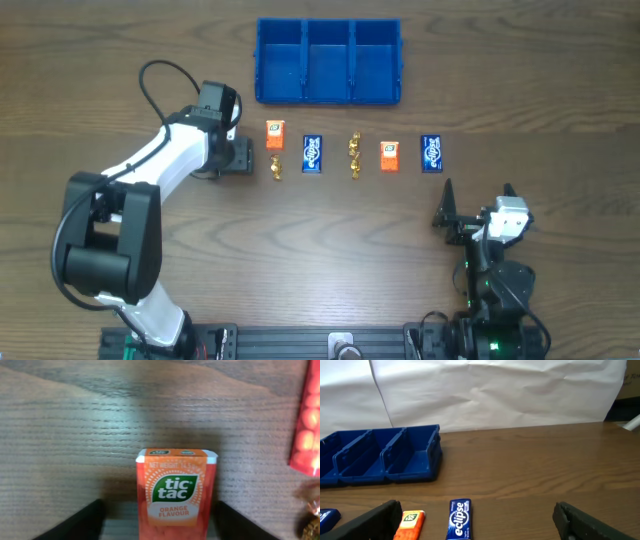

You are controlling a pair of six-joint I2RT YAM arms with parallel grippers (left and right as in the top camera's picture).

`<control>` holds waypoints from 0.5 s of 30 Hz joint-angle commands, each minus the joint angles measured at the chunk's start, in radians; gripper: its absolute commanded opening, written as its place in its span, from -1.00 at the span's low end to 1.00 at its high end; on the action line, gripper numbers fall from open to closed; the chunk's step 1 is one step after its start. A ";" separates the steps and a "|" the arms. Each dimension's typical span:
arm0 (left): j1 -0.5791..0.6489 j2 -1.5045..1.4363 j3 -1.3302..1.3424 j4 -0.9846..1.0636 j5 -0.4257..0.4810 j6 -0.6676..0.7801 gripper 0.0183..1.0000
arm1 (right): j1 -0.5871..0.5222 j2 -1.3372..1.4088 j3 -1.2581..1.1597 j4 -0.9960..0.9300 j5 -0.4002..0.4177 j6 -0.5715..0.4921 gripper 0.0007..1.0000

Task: Sort Candies Into Trays

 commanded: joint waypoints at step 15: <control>-0.077 -0.037 0.294 -0.206 -0.116 -0.131 -0.44 | -0.003 -0.008 -0.005 0.001 -0.005 -0.013 1.00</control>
